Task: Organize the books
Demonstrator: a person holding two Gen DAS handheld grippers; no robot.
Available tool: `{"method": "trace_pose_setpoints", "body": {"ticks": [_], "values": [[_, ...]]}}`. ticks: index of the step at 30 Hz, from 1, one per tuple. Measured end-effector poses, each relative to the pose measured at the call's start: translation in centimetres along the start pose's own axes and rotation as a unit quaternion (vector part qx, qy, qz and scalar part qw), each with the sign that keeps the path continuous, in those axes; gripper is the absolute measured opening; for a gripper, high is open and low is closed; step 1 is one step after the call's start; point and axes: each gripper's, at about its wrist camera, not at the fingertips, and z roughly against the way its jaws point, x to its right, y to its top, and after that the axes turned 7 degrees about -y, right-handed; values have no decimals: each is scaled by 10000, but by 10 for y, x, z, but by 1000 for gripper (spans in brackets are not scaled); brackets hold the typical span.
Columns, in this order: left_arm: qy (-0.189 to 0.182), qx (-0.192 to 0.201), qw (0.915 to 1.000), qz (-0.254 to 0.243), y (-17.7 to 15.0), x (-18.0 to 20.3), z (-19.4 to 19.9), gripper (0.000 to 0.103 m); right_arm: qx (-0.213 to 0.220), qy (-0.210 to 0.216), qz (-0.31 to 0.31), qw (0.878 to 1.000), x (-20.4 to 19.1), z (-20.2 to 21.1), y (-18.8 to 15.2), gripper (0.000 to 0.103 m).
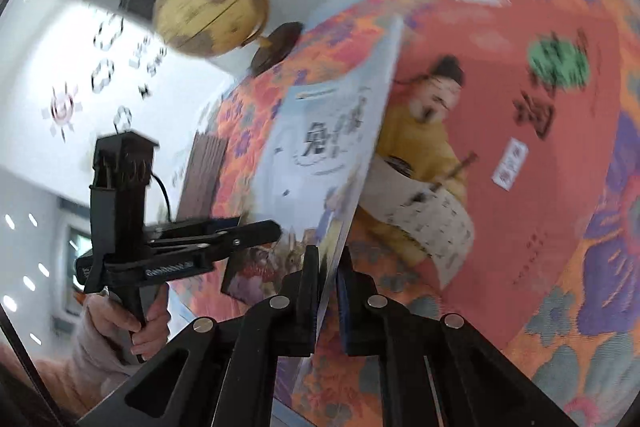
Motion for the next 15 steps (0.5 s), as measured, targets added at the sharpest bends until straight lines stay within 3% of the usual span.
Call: {"method": "trace_pose_setpoints", "body": {"ticks": [6,11,15], "values": [[-137,10,9999,88,-10,-9,10,30,-49,-194,432,9989,-23,4,-5,8],[243,207,9989,-337,-18,3,29,30,-85,-224,638,9977,-39,-1,-7,9],[116,292,9994,-120,-19,-8,41,30,27,-147,733,9972,-53,2,-7,9]]}}
